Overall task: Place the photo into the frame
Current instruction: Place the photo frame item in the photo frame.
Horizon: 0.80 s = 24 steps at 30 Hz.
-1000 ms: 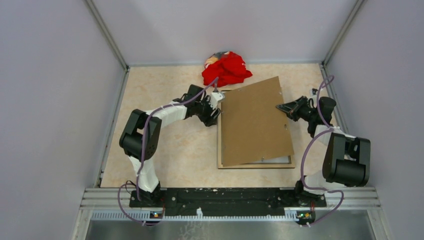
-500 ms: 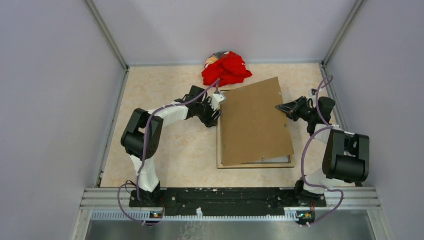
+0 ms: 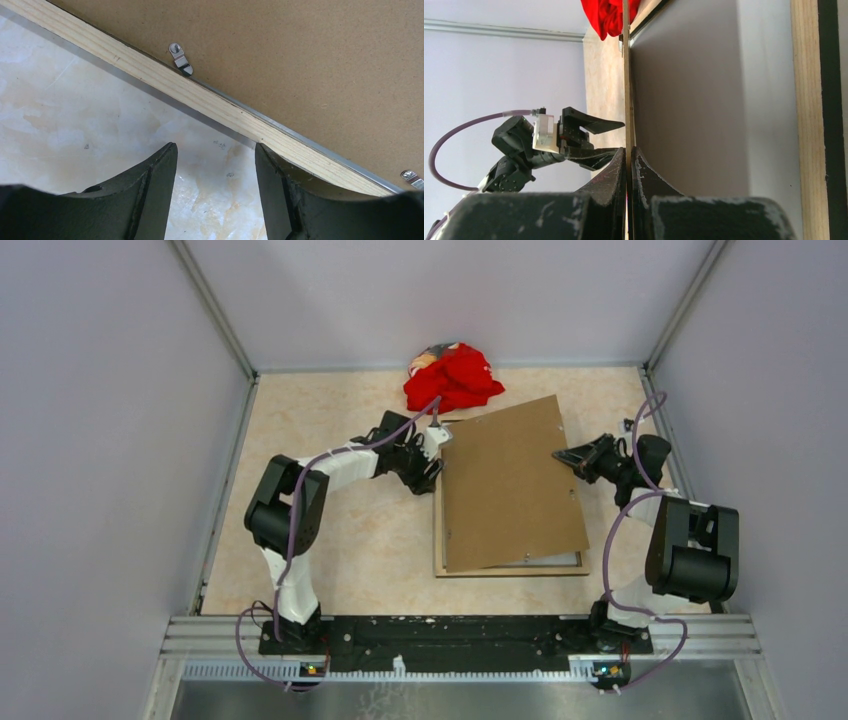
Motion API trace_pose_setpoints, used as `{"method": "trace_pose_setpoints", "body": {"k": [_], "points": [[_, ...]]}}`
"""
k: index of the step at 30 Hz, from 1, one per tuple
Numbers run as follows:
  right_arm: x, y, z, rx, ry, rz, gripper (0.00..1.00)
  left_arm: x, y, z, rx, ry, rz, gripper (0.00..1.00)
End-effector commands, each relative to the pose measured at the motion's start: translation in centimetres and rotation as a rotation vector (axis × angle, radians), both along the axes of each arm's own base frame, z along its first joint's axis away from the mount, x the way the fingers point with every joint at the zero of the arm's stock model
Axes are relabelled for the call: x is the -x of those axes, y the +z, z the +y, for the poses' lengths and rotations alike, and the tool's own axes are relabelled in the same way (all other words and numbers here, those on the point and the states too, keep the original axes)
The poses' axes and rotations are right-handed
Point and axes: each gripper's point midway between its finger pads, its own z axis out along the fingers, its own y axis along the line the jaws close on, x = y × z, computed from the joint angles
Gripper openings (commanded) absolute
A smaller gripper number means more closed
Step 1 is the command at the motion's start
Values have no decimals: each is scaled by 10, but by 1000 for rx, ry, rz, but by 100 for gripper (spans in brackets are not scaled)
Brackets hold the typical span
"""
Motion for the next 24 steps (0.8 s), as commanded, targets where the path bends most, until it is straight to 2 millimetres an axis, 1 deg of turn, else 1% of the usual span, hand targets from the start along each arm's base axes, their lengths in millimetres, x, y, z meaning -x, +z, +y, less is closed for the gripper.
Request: {"method": "trace_pose_setpoints", "body": {"k": [1, 8, 12, 24], "points": [[-14, 30, -6, 32, 8, -130, 0, -6, 2, -8, 4, -13, -21, 65], [-15, 42, -5, 13, 10, -171, 0, -6, 1, -8, -1, -18, -19, 65], [-12, 48, -3, 9, 15, -192, 0, -6, 0, -8, -3, -16, -14, 65], [-7, 38, -9, 12, -10, -170, 0, -6, -2, -8, -5, -16, -10, 64]]}}
